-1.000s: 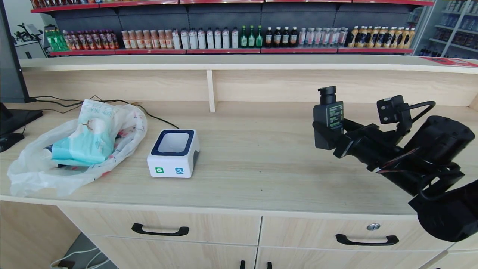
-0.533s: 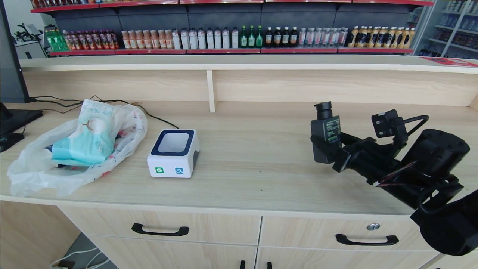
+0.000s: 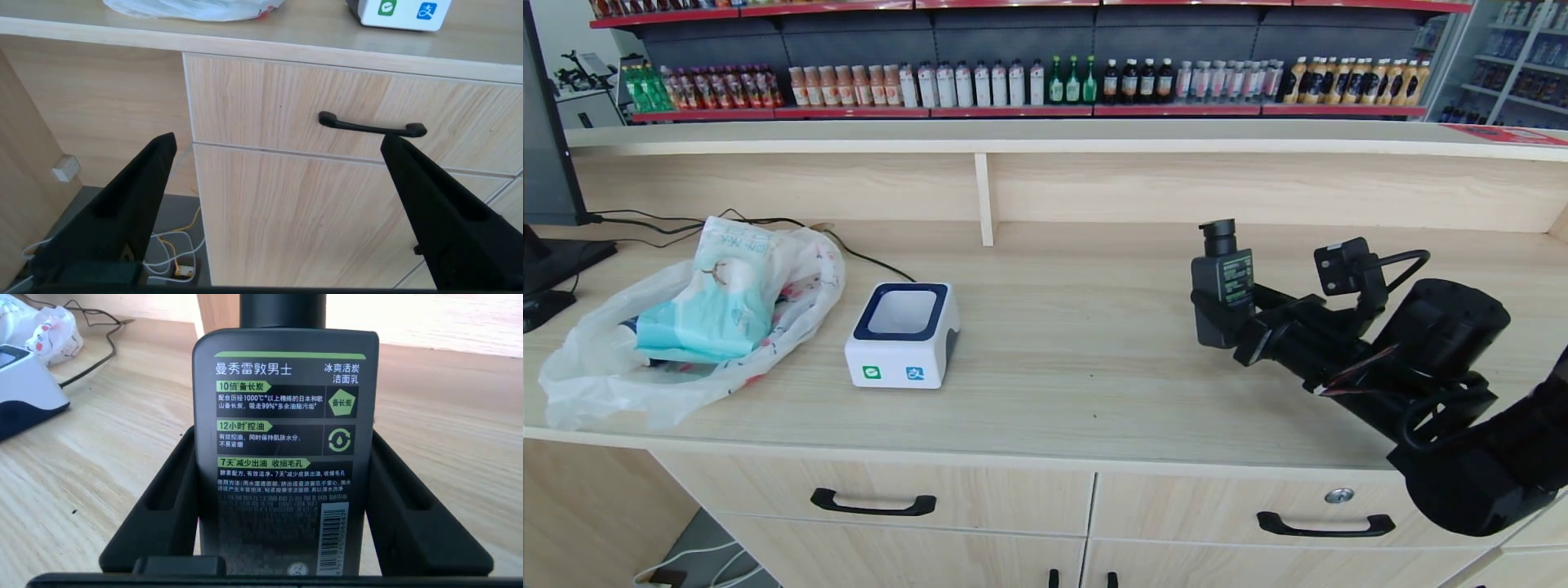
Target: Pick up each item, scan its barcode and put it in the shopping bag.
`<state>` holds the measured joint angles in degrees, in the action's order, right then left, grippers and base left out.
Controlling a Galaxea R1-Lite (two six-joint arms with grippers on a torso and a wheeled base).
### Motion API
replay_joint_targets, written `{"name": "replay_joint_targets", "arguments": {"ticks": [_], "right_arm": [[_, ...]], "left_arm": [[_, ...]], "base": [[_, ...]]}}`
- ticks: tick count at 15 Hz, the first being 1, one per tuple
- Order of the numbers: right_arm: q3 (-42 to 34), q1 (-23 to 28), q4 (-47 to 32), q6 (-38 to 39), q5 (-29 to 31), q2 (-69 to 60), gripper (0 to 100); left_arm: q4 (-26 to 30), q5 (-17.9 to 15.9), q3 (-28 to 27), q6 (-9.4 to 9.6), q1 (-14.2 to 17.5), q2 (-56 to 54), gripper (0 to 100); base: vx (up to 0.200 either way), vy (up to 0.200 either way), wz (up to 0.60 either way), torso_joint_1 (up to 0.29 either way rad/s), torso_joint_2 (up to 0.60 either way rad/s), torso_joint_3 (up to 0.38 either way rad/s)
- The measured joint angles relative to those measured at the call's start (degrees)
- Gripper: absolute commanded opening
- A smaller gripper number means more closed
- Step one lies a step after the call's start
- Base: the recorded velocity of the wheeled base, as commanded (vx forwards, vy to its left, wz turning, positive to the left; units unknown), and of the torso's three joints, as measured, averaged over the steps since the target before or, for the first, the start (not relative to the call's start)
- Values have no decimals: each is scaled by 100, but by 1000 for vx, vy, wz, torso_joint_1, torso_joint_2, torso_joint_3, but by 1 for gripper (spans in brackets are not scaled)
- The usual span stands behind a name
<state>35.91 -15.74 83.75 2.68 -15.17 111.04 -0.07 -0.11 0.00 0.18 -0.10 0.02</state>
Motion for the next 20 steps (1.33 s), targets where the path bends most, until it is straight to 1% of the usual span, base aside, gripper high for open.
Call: {"name": "replay_joint_targets", "arguments": {"ticks": [5, 18, 20], "right_arm": [[49, 50, 293, 60, 15, 356, 0], [-50, 163, 263, 43, 17, 334, 0], [-113, 185, 406, 51, 17, 304, 0]], "left_arm": [[0, 1, 0, -2, 0, 0, 100], [0, 0, 0, 0, 0, 0, 100], [0, 1, 0, -2, 0, 0, 100]], "base": [[0, 0, 0, 0, 0, 0], [0, 0, 0, 0, 0, 0], [0, 0, 0, 0, 0, 0]]}}
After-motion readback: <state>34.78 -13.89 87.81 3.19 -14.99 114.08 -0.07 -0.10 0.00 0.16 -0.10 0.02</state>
